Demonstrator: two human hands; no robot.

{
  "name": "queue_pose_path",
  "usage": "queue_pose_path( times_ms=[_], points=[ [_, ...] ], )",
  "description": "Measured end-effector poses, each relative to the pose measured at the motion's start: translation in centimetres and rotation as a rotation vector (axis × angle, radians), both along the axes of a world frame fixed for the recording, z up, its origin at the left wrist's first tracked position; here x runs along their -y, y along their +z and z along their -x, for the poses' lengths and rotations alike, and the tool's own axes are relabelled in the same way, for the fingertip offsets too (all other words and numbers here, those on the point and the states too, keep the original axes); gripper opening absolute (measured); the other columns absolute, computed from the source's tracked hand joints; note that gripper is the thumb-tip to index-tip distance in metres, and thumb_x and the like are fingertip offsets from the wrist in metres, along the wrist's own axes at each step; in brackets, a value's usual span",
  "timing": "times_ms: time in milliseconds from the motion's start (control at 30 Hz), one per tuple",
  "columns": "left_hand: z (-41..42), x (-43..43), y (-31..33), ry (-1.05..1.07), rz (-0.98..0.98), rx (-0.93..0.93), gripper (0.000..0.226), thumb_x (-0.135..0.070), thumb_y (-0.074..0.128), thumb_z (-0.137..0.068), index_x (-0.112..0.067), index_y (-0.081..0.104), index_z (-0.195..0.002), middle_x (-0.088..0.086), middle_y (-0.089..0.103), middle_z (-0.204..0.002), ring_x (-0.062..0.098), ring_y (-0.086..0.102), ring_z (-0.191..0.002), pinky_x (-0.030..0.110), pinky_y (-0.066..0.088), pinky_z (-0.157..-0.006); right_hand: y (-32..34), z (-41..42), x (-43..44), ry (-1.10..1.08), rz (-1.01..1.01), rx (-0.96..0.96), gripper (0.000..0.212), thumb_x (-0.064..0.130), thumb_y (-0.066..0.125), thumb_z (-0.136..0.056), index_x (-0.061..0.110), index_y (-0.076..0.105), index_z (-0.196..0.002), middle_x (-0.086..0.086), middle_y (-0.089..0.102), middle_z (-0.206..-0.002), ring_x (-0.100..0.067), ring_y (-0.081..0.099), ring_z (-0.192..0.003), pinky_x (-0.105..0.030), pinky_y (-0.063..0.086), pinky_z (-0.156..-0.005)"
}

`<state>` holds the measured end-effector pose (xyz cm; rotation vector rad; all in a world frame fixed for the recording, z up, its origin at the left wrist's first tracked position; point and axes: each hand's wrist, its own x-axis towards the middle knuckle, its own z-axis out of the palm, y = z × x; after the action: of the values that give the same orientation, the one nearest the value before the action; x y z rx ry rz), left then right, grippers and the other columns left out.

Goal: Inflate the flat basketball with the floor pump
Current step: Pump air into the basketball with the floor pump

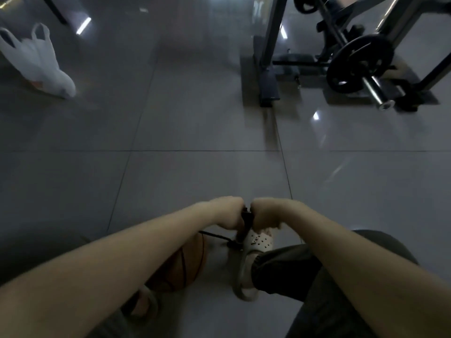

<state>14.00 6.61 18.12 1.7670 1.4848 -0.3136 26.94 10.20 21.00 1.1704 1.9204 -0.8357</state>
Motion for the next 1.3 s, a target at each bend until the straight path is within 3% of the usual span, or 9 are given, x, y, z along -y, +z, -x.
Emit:
queue_pose_path(
  times_ms=[200,300,433,667,767,833,967,1100,1300],
  points=[
    [1.6,-4.4,9.3,0.044,-0.083,0.067,0.006,-0.02,0.074,-0.078,-0.015,0.075,-0.081,0.01,0.073,-0.081,0.026,0.066,-0.072,0.038,0.053,-0.064,8.7,0.3,-4.0,-0.031,-0.127,-0.125,0.009,0.012,0.072,-0.081,0.01,0.066,-0.075,-0.004,0.056,-0.063,-0.018,0.052,-0.053,-0.027,0.048,-0.048],
    [0.9,-3.6,5.2,0.083,-0.035,0.065,0.009,-0.019,0.072,-0.084,-0.016,0.073,-0.076,-0.002,0.066,-0.066,0.017,0.06,-0.06,0.03,0.045,-0.054,4.2,0.5,-2.7,-0.041,-0.173,-0.074,0.014,0.017,0.069,-0.088,0.014,0.061,-0.076,-0.001,0.059,-0.068,-0.015,0.055,-0.058,-0.025,0.048,-0.053],
    [0.5,-2.5,-1.7,0.12,-0.092,0.005,0.019,-0.031,0.07,-0.085,-0.021,0.061,-0.07,-0.002,0.064,-0.071,0.022,0.063,-0.065,0.03,0.045,-0.055,-2.7,0.7,-1.7,-0.027,-0.248,-0.043,0.023,0.023,0.063,-0.091,0.019,0.051,-0.072,0.0,0.058,-0.076,-0.02,0.062,-0.077,-0.033,0.055,-0.075],
    [-0.7,-0.6,-7.5,0.101,-0.018,-0.043,0.015,-0.031,0.068,-0.085,-0.021,0.058,-0.078,0.007,0.07,-0.093,0.029,0.068,-0.087,0.034,0.05,-0.069,-8.1,-0.4,0.8,-0.013,-0.293,-0.061,0.01,0.024,0.062,-0.09,0.016,0.056,-0.087,-0.003,0.057,-0.084,-0.024,0.057,-0.077,-0.034,0.05,-0.069],
    [-0.8,0.2,-6.6,0.041,-0.027,-0.073,0.015,-0.031,0.067,-0.088,-0.019,0.057,-0.089,0.009,0.069,-0.103,0.031,0.067,-0.096,0.034,0.046,-0.071,-6.5,-0.2,1.7,-0.016,-0.236,-0.022,0.011,0.025,0.064,-0.091,0.015,0.057,-0.092,-0.004,0.057,-0.087,-0.025,0.057,-0.079,-0.036,0.053,-0.076],
    [-0.6,0.8,-4.9,-0.003,-0.035,-0.101,0.014,-0.029,0.068,-0.088,-0.016,0.061,-0.089,0.008,0.067,-0.093,0.03,0.067,-0.088,0.034,0.048,-0.068,-4.2,0.2,2.0,-0.012,-0.142,0.001,0.015,0.023,0.068,-0.089,0.013,0.061,-0.099,-0.002,0.055,-0.079,-0.023,0.057,-0.079,-0.034,0.052,-0.075],
    [0.9,-1.7,3.2,-0.008,-0.071,-0.006,0.016,-0.025,0.069,-0.085,-0.015,0.066,-0.072,-0.003,0.06,-0.065,0.019,0.056,-0.06,0.027,0.042,-0.054,2.9,0.4,-1.3,-0.067,-0.047,-0.078,0.009,0.011,0.069,-0.086,0.011,0.061,-0.082,-0.004,0.058,-0.072,-0.017,0.055,-0.063,-0.029,0.05,-0.06],
    [1.9,-4.2,7.9,-0.012,-0.085,0.049,0.017,-0.02,0.071,-0.084,-0.022,0.069,-0.067,-0.007,0.064,-0.065,0.01,0.057,-0.058,0.025,0.045,-0.057,6.0,0.7,-3.6,-0.092,-0.114,-0.167,0.012,0.007,0.069,-0.083,0.009,0.063,-0.073,-0.006,0.055,-0.063,-0.017,0.05,-0.05,-0.026,0.045,-0.046],
    [0.4,-2.1,-2.2,0.039,-0.098,-0.057,0.027,-0.033,0.067,-0.085,-0.022,0.056,-0.064,-0.003,0.061,-0.068,0.02,0.059,-0.063,0.03,0.043,-0.057,-2.9,0.3,-1.2,0.009,-0.179,-0.073,0.017,0.02,0.064,-0.091,0.013,0.053,-0.08,-0.003,0.058,-0.081,-0.024,0.062,-0.082,-0.035,0.056,-0.08]
  ],
)
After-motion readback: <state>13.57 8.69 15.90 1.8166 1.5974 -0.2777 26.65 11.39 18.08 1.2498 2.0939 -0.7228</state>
